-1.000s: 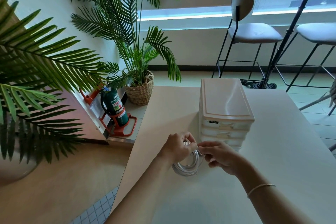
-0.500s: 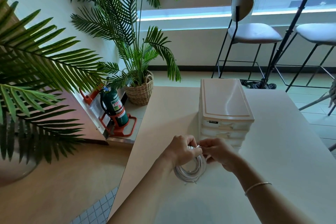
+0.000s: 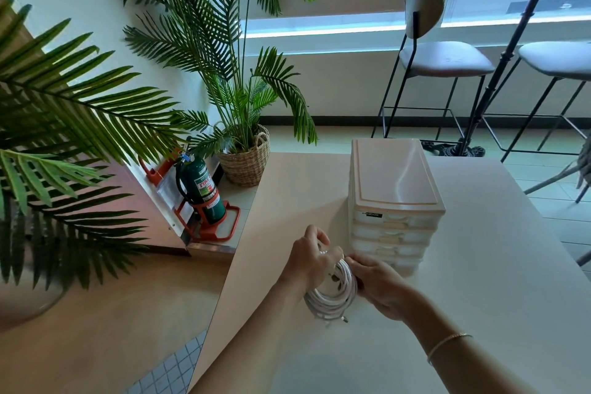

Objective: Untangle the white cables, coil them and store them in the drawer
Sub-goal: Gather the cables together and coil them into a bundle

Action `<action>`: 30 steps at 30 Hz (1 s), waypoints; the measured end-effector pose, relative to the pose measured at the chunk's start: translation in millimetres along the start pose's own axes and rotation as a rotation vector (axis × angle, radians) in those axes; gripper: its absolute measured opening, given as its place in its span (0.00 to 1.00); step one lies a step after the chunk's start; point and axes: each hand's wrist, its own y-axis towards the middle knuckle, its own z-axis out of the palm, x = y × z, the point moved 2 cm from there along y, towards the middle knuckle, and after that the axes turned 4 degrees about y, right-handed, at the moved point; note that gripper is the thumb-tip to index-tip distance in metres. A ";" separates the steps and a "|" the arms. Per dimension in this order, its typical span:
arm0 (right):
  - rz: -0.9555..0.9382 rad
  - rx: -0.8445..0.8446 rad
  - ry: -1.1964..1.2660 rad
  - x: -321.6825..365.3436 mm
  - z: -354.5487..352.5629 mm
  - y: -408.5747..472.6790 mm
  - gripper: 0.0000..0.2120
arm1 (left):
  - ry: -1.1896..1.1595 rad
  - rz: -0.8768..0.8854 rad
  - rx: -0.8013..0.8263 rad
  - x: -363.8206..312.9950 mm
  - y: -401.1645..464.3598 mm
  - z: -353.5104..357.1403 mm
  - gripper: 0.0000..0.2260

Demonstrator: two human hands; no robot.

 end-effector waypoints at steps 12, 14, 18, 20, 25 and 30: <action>0.093 0.102 0.077 3.7 -6.9 -4.9 0.17 | 0.026 0.110 0.017 -5.4 -2.2 -7.2 0.09; 0.102 0.149 0.111 1.9 -11.1 -6.7 0.16 | 0.019 0.114 0.038 -4.7 -2.3 -6.7 0.08; 0.119 0.234 0.138 -1.6 -18.9 -5.5 0.17 | 0.013 0.130 0.053 -3.7 -1.3 -6.1 0.07; 0.114 0.247 0.126 -2.6 -20.8 -4.3 0.18 | 0.026 0.154 0.063 -5.8 -1.9 -5.0 0.07; 0.092 0.283 0.071 -2.7 -22.3 -3.4 0.17 | 0.035 0.202 0.072 -9.3 -1.7 -5.4 0.06; 0.068 0.289 -0.047 -2.4 -18.8 -3.1 0.15 | 0.063 0.236 0.096 -10.3 -2.2 -4.3 0.06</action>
